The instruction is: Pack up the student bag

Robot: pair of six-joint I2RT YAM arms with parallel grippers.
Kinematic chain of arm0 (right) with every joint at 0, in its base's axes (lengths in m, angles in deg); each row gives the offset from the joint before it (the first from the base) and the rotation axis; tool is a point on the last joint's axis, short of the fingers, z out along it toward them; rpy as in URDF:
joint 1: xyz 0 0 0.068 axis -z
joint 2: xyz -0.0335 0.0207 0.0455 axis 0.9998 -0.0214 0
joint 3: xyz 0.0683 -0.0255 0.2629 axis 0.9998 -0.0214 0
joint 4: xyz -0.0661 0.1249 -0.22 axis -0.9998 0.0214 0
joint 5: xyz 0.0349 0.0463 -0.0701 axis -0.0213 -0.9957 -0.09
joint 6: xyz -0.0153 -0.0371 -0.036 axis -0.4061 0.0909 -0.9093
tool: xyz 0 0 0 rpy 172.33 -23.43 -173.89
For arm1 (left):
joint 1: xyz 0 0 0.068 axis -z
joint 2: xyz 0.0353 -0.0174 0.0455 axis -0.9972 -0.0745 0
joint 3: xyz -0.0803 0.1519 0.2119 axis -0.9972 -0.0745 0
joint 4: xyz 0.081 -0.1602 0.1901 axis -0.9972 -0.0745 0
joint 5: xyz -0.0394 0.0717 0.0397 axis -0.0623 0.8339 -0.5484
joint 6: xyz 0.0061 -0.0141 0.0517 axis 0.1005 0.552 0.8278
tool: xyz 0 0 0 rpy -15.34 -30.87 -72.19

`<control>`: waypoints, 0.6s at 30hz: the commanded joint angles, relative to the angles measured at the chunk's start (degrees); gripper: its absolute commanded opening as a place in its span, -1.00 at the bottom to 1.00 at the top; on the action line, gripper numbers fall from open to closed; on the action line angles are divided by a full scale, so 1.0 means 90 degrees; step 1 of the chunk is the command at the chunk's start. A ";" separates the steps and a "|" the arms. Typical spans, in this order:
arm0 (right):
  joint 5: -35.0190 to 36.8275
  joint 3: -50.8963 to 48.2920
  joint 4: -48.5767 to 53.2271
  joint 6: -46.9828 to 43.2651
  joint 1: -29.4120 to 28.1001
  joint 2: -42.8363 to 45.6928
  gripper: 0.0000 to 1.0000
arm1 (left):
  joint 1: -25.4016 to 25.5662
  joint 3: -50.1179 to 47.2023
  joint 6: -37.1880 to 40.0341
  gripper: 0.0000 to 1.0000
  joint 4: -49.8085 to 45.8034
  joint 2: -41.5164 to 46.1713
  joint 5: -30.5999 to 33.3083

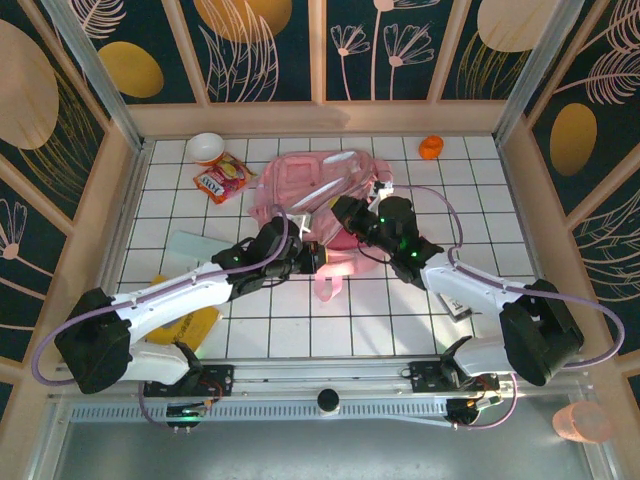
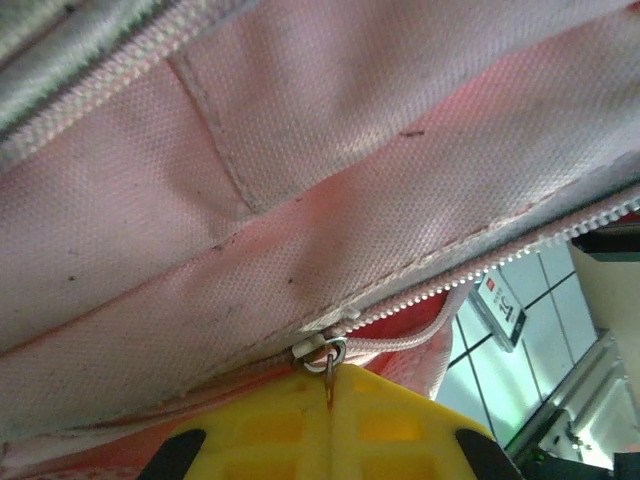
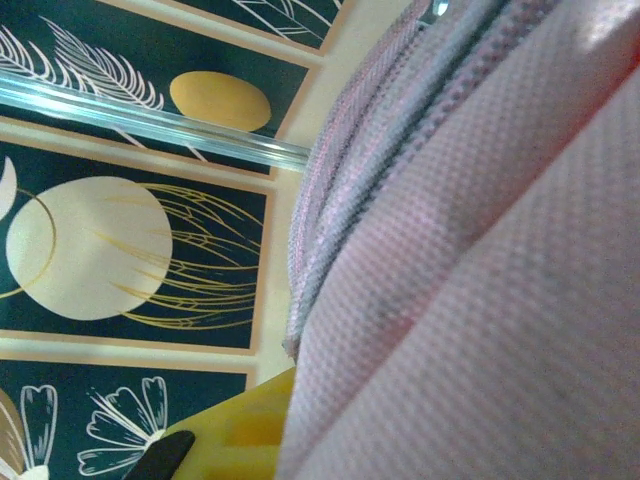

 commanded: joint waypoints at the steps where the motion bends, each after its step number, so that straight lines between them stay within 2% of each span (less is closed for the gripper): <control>1: 0.0027 0.0218 0.0195 -0.0696 -0.0102 0.0142 -1.00 | -0.0201 0.0060 -0.0585 -1.00 0.0679 0.0084 -0.0786; 4: -0.0194 0.0313 0.0434 -0.1208 -0.0098 0.0114 -1.00 | -0.0511 -0.0110 -0.0911 -1.00 0.0960 0.0220 -0.1221; 9: -0.0782 0.0368 0.0537 -0.1672 -0.0059 0.0064 -1.00 | -0.0683 -0.0021 -0.0561 -1.00 0.0725 0.0091 -0.1913; 13: -0.1415 0.0406 0.0448 -0.1755 0.0114 0.0013 -1.00 | -0.0688 0.0336 0.0532 -1.00 -0.0195 -0.0174 -0.2244; 18: -0.2089 0.0716 0.0872 -0.2181 0.0331 -0.0102 -1.00 | -0.0709 0.1094 0.1992 -1.00 -0.1705 -0.0575 -0.1919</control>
